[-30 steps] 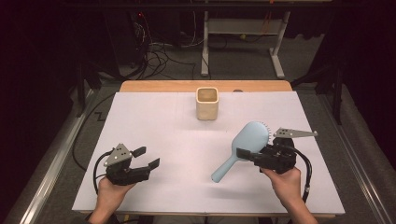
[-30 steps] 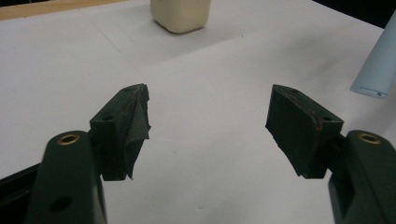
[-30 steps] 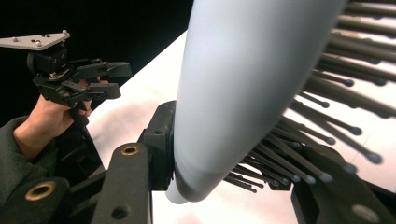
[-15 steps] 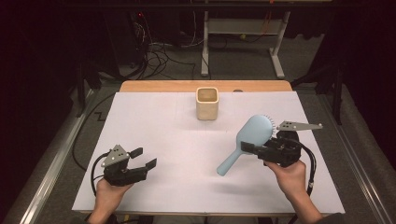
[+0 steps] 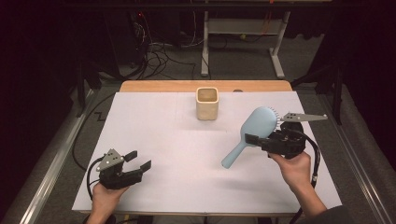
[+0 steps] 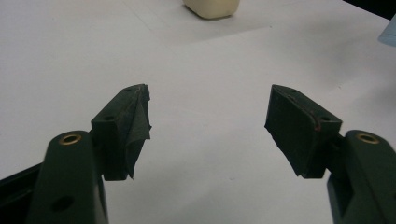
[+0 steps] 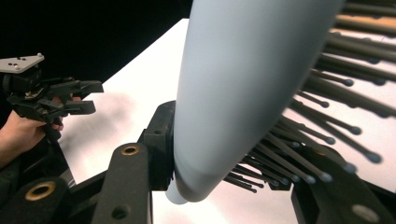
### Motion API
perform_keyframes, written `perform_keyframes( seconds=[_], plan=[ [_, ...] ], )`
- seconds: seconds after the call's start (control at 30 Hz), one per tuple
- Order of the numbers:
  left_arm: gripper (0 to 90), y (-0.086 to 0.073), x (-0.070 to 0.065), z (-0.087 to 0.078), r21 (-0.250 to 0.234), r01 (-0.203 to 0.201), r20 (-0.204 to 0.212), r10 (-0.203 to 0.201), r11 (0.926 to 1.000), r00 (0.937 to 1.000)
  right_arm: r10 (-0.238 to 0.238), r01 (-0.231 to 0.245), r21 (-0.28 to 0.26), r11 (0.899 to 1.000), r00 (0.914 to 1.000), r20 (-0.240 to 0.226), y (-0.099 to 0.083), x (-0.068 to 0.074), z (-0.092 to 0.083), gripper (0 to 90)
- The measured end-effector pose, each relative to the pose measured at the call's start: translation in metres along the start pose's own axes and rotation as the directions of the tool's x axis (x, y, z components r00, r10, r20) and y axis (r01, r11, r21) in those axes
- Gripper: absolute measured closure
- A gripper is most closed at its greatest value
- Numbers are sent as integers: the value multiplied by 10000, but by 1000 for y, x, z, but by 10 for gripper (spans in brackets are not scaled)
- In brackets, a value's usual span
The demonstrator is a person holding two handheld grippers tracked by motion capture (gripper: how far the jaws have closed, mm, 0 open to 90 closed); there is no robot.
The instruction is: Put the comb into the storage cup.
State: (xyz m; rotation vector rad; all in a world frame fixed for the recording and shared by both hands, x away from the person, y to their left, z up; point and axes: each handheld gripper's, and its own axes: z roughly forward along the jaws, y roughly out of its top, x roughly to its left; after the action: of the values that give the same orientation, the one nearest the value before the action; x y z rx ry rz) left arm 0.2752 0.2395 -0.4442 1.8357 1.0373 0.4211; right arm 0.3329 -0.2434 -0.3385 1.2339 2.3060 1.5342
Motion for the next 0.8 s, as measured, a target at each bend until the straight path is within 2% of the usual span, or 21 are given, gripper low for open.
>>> perform_keyframes(
  seconds=[0.13,0.27,0.8],
  plan=[
    [311,-3,0,2,64,-221,-323,223,9997,9992,-70,69,50,10000,9999,143,5,-1,0,554],
    [312,-4,-1,4,185,-384,-450,392,9991,9982,-142,142,35,9999,9996,229,9,0,1,554],
    [314,-11,2,1,52,-75,-551,78,10000,9985,-432,424,145,9990,9974,576,29,1,2,554]
  ],
)
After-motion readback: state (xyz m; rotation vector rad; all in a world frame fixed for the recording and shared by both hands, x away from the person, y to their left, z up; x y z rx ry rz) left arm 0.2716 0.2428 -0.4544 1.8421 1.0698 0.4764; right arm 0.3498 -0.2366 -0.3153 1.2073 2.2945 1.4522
